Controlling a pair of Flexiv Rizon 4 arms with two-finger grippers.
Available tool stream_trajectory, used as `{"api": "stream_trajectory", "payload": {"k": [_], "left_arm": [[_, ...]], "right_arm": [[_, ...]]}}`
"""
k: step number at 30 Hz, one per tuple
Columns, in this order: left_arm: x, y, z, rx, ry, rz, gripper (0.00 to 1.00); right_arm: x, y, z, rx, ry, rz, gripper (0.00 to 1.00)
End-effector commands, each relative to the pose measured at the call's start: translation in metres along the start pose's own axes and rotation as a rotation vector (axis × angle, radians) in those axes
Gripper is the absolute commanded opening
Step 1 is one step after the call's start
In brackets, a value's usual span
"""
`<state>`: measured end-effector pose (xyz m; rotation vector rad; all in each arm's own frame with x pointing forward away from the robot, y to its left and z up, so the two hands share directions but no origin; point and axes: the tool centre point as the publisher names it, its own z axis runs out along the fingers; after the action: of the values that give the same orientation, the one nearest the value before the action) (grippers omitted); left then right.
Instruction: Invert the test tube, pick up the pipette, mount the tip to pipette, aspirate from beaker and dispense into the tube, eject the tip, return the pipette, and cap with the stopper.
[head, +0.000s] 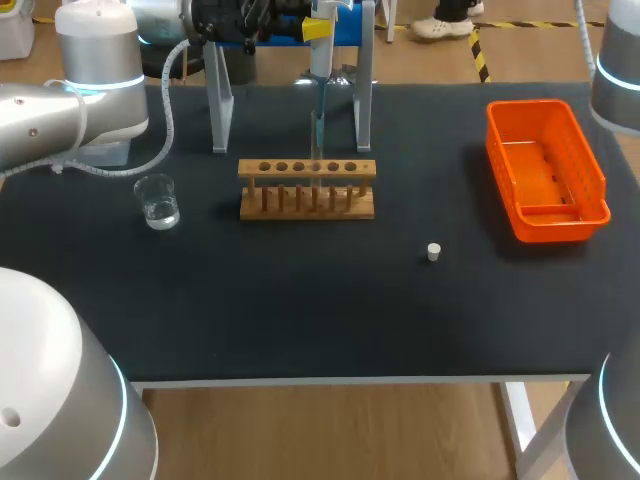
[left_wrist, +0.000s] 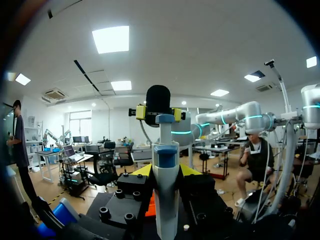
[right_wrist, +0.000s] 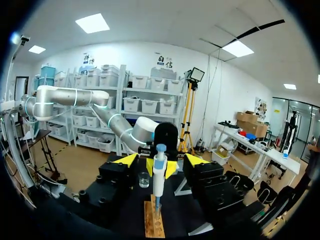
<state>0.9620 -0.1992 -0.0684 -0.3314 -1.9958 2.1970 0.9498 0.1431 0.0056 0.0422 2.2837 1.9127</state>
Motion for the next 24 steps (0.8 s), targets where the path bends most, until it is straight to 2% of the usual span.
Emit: {"api": "stream_trajectory", "payload": {"k": [1, 2, 4, 7, 24], "left_arm": [[-0.001, 0.0, -0.001, 0.0, 0.005, -0.001, 0.0], [-0.001, 0.0, -0.001, 0.0, 0.005, -0.001, 0.0], [-0.001, 0.0, -0.001, 0.0, 0.005, -0.001, 0.0], [-0.001, 0.0, -0.001, 0.0, 0.005, -0.001, 0.0], [-0.001, 0.0, -0.001, 0.0, 0.005, -0.001, 0.0]], "right_arm": [[-0.006, 0.008, 0.013, -0.002, 0.013, -0.003, 0.33], [-0.006, 0.01, 0.015, -0.003, 0.014, -0.004, 0.3], [-0.006, 0.012, 0.02, -0.004, 0.017, -0.006, 0.15], [-0.007, 0.014, 0.028, -0.005, 0.027, -0.003, 0.0], [-0.003, 0.023, 0.06, -0.044, 0.084, 0.019, 0.0]]}}
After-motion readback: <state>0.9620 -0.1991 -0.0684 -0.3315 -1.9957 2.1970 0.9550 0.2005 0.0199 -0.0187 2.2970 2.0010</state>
